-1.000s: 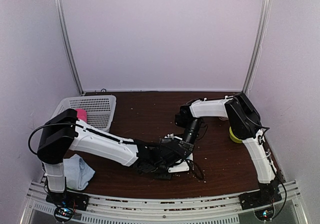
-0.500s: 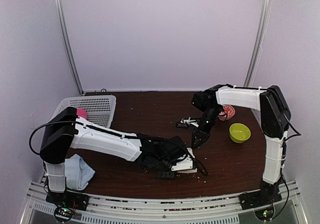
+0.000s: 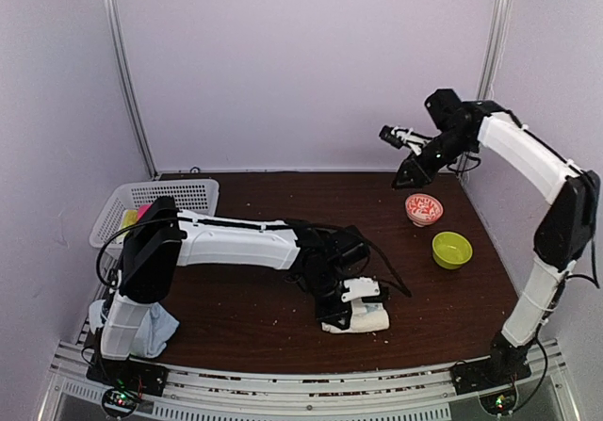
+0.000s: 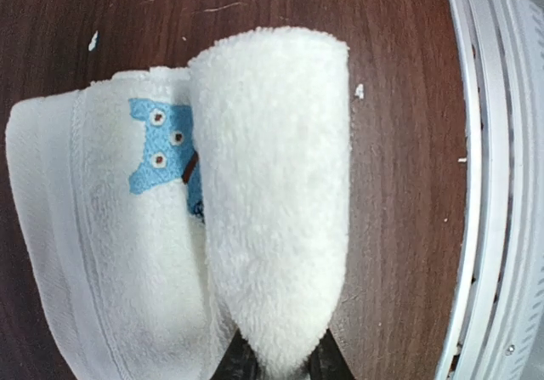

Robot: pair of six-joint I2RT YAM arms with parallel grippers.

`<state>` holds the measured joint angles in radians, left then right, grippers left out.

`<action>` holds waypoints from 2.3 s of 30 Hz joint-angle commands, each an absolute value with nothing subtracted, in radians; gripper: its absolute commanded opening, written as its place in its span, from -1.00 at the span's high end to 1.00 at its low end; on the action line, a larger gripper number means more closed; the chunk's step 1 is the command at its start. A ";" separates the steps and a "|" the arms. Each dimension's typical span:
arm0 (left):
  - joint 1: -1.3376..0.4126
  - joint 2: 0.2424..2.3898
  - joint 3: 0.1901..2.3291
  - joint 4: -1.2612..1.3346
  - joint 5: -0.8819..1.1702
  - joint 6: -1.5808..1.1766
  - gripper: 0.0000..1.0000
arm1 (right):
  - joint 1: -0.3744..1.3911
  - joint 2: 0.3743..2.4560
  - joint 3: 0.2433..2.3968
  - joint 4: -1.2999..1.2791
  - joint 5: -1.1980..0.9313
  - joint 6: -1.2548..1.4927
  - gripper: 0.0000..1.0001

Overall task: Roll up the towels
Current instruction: Roll the towel at the center of the board.

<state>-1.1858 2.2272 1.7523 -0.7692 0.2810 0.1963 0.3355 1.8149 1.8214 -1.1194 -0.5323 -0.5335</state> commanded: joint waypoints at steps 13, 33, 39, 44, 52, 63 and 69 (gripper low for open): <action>-1.034 2.420 1.870 -0.910 0.700 0.031 1.00 | 0.620 1.270 1.523 -1.307 -0.958 -0.909 -0.11; -1.000 2.451 1.850 -0.910 0.722 0.053 1.00 | 1.104 1.400 0.790 -0.443 0.082 -0.587 -0.22; -0.994 2.446 1.846 -0.910 0.721 0.062 1.00 | 1.111 1.454 0.741 -0.391 0.081 -0.627 0.08; -0.985 2.382 1.808 -0.858 0.694 0.059 0.65 | 1.106 1.515 0.762 -0.464 -0.001 -0.644 0.48; -0.971 2.098 1.551 -0.679 0.434 -0.009 -0.03 | 1.007 1.558 0.864 -0.636 -0.239 -0.667 0.67; -0.972 1.615 1.198 -0.245 0.011 -0.084 -0.13 | 0.780 1.902 1.263 -0.982 -0.506 -0.689 0.80; -1.160 1.509 1.087 -0.063 -0.181 0.131 -0.19 | 0.676 2.089 1.434 -1.117 -0.565 -0.718 0.81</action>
<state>-1.0492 1.5162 1.1175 -0.2428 -0.0185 -0.0074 0.7315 1.9682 1.3743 -0.9928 -0.5571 -0.6903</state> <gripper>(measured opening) 0.590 0.165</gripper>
